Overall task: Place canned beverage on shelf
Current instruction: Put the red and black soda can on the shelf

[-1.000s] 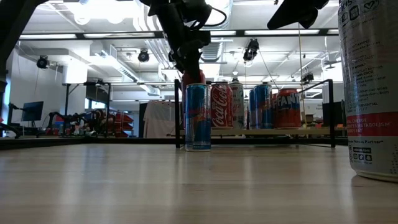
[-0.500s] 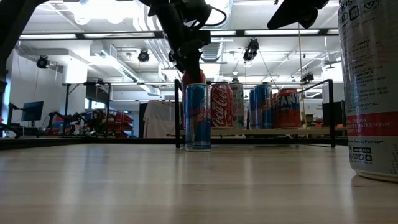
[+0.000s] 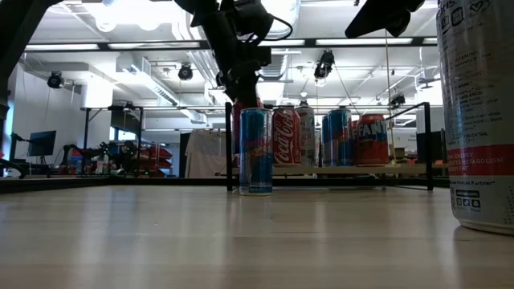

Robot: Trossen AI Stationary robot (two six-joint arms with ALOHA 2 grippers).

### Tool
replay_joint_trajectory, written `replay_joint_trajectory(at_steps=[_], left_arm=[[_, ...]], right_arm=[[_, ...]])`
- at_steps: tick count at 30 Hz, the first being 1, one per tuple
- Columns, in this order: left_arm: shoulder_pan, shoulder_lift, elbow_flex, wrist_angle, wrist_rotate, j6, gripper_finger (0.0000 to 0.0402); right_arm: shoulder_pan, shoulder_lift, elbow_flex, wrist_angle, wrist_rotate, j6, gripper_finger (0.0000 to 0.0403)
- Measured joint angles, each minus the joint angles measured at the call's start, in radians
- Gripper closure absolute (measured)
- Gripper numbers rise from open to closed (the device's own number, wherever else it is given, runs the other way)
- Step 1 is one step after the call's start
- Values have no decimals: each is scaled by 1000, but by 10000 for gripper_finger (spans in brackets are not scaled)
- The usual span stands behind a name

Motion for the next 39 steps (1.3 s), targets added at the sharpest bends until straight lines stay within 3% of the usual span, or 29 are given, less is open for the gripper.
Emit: replay_joint_trajectory(at_steps=[39], left_arm=[[3,0,-17,43,0,-12,97]], right_arm=[[0,0,0,0,0,0,390]])
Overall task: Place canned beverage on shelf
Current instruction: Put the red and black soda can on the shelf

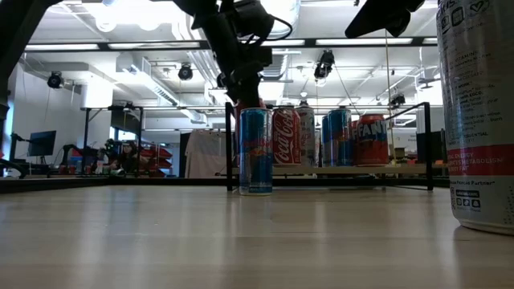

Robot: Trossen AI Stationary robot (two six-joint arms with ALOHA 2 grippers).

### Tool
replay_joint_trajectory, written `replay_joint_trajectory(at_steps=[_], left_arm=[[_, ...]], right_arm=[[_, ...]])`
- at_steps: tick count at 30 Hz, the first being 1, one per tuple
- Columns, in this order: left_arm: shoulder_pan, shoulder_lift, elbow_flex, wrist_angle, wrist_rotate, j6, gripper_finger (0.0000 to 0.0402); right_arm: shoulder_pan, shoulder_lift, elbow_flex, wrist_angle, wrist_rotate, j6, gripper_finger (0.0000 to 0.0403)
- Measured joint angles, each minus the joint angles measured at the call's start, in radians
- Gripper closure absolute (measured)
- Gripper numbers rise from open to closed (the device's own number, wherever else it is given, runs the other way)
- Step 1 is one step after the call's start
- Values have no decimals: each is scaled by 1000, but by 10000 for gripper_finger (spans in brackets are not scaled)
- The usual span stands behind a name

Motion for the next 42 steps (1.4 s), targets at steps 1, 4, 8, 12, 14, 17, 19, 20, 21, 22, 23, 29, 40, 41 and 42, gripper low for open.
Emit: replay_joint_trajectory(at_steps=[1,4,8,12,14,17,19,20,21,22,23,29,40,41,42], left_arm=[[0,0,-2,2,0,0,97],[0,0,-6,1,0,0,97],[1,0,-9,4,0,-3,97],[1,0,-11,10,0,-7,97],[1,0,-17,21,0,-8,97],[2,0,-28,26,0,-8,97],[2,0,-37,38,0,-8,97],[2,0,-42,42,0,-8,97],[2,0,-45,43,0,-8,97],[2,0,-49,43,0,-7,97],[3,0,-50,44,0,-8,97],[5,0,-54,54,0,-11,97],[9,0,-67,62,0,-23,97],[9,0,-67,62,0,-25,97],[9,0,-67,65,0,-26,97]], right_arm=[[0,0,0,0,0,0,390],[0,0,0,0,0,0,390],[0,0,0,0,0,0,390],[0,0,0,0,0,0,390],[0,0,0,0,0,0,390],[0,0,0,0,0,0,390],[0,0,0,0,0,0,390],[0,0,0,0,0,0,390],[0,0,0,0,0,0,390],[0,0,0,0,0,0,390],[0,0,0,0,0,0,390],[0,0,0,0,0,0,390],[0,0,0,0,0,0,390],[0,0,0,0,0,0,390],[0,0,0,0,0,0,390]])
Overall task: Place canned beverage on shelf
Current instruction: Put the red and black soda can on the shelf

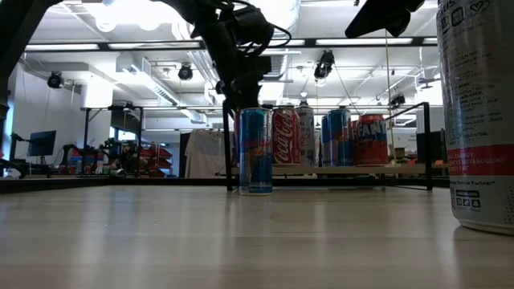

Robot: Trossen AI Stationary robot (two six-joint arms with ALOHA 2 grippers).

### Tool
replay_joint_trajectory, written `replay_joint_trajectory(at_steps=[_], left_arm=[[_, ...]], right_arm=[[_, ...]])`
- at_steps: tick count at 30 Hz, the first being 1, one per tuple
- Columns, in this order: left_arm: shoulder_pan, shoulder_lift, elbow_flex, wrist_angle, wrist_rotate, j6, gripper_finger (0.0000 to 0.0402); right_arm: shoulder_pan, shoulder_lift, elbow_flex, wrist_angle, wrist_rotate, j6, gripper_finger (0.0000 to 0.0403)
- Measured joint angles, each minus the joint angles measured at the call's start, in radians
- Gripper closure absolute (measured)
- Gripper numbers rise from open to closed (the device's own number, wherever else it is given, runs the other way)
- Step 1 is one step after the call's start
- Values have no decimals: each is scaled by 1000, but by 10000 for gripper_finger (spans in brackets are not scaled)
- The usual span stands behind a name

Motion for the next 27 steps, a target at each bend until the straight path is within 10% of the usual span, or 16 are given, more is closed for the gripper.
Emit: replay_joint_trajectory(at_steps=[27], left_arm=[[1,0,0,17,0,-1,97]], right_arm=[[0,0,0,0,0,0,390]])
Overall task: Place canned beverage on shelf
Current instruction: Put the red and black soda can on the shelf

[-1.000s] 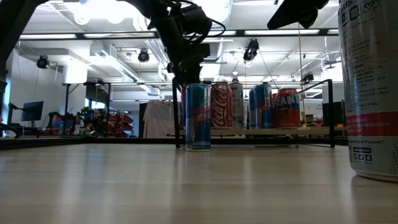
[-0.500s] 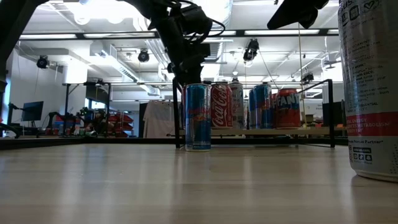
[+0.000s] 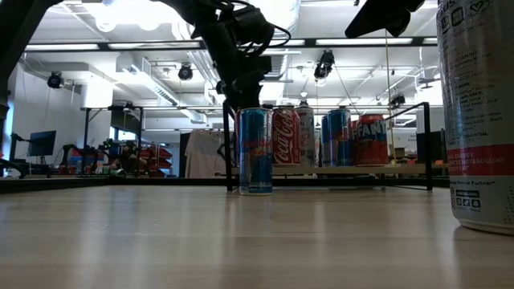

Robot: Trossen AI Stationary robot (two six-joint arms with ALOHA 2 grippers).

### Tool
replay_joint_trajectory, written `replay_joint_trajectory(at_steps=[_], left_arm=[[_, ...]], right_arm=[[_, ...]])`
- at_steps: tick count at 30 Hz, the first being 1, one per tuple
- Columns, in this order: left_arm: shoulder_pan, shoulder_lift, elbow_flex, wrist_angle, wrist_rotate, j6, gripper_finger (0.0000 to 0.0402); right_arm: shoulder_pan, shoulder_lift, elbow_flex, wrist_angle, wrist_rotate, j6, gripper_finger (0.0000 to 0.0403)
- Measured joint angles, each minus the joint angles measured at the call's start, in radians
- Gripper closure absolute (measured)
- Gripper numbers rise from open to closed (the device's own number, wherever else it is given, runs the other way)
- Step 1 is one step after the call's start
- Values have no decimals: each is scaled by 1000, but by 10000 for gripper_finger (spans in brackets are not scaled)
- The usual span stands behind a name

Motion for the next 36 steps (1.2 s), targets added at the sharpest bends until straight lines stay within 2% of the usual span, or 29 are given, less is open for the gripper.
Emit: replay_joint_trajectory(at_steps=[10,27,36], left_arm=[[0,0,0,0,0,0,72],[0,-3,0,6,-9,0,71],[0,-46,9,0,-10,1,70]], right_arm=[[0,0,0,0,0,0,390],[0,0,0,0,0,0,390],[0,0,0,0,0,0,390]])
